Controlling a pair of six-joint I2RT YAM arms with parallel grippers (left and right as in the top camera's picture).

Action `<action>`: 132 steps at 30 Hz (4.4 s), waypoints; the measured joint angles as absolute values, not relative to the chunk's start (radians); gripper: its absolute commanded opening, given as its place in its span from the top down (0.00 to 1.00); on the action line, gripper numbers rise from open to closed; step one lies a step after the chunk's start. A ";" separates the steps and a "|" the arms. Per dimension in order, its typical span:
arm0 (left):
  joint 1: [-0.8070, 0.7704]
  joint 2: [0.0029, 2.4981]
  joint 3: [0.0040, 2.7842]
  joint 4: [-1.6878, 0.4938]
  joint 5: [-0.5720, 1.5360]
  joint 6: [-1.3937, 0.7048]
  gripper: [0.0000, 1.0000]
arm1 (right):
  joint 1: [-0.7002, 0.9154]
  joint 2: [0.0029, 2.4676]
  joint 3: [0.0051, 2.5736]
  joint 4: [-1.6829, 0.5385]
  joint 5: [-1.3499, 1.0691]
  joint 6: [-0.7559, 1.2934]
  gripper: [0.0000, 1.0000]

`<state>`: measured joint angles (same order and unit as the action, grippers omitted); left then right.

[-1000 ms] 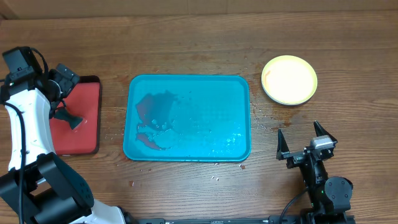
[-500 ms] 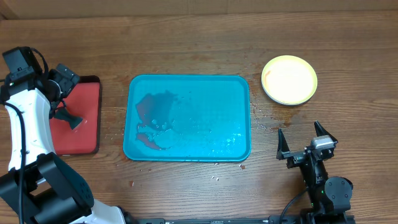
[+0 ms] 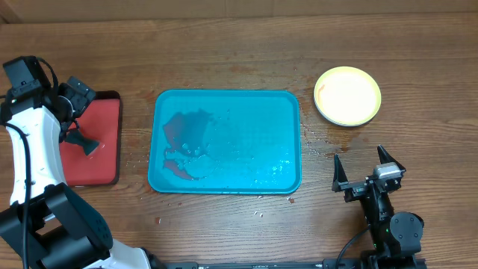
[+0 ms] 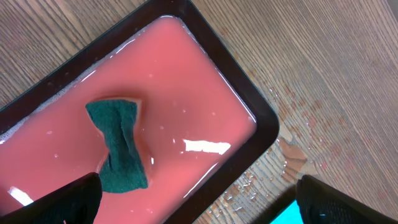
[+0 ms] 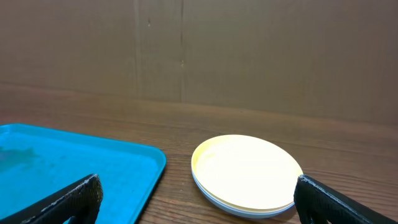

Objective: Clean dirty plates on tray and stack at the side

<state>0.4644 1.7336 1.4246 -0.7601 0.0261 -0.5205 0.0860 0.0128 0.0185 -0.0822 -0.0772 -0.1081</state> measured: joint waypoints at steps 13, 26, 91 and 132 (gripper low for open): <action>0.464 1.734 1.425 -0.760 0.010 -0.521 0.00 | 0.086 0.013 0.019 -0.083 -0.077 -0.108 0.00; 0.426 1.657 1.390 -0.852 -0.038 -0.470 0.00 | 0.086 0.013 0.019 -0.083 -0.078 -0.108 0.00; 0.045 0.017 0.008 -0.077 -0.020 -0.117 0.00 | 0.086 0.012 0.019 -0.083 -0.077 -0.108 0.00; -0.007 0.016 0.008 -0.078 -0.019 -0.061 0.00 | 0.086 0.012 0.019 -0.082 -0.077 -0.108 0.00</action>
